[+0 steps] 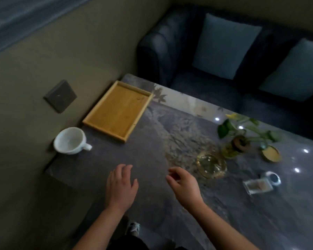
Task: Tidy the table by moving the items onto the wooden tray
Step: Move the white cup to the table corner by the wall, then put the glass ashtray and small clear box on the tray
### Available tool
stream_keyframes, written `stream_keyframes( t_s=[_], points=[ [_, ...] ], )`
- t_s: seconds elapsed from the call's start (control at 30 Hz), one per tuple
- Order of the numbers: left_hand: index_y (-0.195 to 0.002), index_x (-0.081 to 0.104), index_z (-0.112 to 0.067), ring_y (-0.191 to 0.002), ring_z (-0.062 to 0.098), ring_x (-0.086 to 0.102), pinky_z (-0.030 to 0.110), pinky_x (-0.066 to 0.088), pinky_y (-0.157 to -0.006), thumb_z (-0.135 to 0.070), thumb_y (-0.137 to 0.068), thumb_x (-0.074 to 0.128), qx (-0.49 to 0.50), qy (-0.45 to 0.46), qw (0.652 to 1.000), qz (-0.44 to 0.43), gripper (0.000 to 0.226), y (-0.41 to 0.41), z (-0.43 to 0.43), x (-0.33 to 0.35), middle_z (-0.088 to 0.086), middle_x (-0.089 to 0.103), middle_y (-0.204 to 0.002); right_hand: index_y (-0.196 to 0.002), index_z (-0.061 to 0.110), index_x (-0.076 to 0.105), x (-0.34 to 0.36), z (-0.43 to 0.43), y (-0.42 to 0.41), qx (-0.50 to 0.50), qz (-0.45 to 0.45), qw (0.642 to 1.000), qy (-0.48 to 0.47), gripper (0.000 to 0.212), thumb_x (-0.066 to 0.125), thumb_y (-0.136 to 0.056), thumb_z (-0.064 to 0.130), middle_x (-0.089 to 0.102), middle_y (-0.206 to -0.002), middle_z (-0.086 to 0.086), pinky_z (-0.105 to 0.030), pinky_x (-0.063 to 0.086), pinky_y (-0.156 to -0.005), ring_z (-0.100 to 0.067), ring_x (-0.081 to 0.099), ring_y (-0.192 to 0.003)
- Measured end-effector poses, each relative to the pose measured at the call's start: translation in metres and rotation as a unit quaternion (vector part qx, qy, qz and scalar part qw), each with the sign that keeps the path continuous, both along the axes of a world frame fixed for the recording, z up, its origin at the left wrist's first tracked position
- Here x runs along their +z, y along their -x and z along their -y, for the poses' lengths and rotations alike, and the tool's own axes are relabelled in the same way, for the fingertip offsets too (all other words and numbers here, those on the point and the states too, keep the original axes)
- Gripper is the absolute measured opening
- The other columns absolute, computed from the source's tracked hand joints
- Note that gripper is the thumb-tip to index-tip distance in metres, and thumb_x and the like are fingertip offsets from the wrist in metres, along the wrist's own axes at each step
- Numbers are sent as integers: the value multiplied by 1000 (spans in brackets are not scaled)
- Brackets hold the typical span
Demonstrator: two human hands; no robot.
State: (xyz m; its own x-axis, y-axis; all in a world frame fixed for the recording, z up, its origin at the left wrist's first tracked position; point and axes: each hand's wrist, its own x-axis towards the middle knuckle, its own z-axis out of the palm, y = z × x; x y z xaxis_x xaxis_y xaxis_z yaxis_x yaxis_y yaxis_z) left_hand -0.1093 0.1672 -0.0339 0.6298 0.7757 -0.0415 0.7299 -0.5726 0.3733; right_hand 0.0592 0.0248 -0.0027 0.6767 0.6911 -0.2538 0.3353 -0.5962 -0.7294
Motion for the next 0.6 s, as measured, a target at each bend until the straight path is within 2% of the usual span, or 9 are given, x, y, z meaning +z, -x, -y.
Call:
stream_keyframes(
  t_s=[0.17,0.33,0.37,0.43,0.53,0.6],
  points=[
    [-124,59,-9,-108,37,59,49,51,-90,-15,-76,77,-108,76,990,53,52,-55,55,14,15,58,-121,-109,23,71,9,76,-21,-111,8,994,-8,23,72,-87,30,71,-96,10,-25,54,-80,-3,65,-87],
    [-125,59,-9,-110,34,58,45,49,-95,-18,-75,78,-178,109,976,65,53,-103,95,16,12,57,-121,-107,24,71,8,146,-45,-248,9,969,-2,21,73,-87,26,64,-87,19,-4,39,-70,8,58,-79],
    [-125,58,-11,-111,32,58,44,49,-95,-19,-76,77,-186,112,974,66,54,-112,101,17,11,57,-121,-107,23,71,7,158,-50,-277,9,961,-3,21,73,-86,25,63,-85,20,-3,37,-68,9,57,-76],
    [-127,56,-14,-113,29,56,42,47,-97,-23,-77,76,-199,117,971,66,55,-129,112,19,8,54,-124,-108,21,70,3,180,-61,-331,0,944,-10,23,74,-85,22,65,-83,16,-11,43,-70,5,59,-76],
    [-129,54,-15,-115,27,53,41,48,-97,-28,-76,77,-220,95,969,59,59,-154,124,21,7,52,-126,-114,13,67,-4,206,-79,-402,-31,915,-26,31,75,-84,18,70,-84,6,-37,56,-79,-14,67,-77],
    [-131,51,-15,-118,30,50,43,47,-98,-32,-74,79,-224,74,971,45,66,-169,131,23,10,48,-130,-120,12,63,-9,218,-91,-426,-37,904,-26,42,78,-82,18,69,-90,1,-37,55,-78,-15,66,-79]
  ],
)
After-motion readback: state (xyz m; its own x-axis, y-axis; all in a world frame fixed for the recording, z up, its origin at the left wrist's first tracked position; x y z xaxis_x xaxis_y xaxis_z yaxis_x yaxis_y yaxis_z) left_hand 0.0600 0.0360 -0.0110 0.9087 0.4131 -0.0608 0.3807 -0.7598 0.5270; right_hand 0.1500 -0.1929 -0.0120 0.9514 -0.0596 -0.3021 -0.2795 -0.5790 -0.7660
